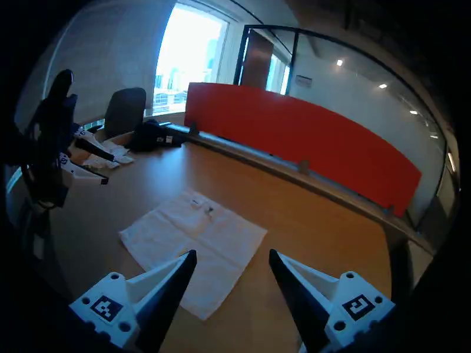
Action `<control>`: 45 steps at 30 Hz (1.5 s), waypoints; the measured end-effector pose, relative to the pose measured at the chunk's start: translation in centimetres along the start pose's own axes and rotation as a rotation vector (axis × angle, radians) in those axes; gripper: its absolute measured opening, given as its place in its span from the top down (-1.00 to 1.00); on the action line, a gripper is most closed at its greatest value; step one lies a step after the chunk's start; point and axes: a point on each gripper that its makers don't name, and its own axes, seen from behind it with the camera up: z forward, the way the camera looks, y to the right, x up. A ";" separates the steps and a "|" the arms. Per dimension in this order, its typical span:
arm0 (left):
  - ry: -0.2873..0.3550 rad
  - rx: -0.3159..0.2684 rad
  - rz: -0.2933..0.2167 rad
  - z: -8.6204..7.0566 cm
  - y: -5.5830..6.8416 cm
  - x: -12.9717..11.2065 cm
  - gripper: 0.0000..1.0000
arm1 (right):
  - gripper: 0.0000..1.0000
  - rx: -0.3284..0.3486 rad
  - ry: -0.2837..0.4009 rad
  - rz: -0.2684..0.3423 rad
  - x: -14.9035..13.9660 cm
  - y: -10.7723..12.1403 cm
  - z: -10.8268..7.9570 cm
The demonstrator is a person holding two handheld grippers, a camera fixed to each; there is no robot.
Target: Fold towel
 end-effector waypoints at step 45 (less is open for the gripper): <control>-0.277 -0.139 0.013 6.3 5.8 -14.2 -0.96 | -0.75 0.124 -0.252 0.086 -16.2 -4.6 5.1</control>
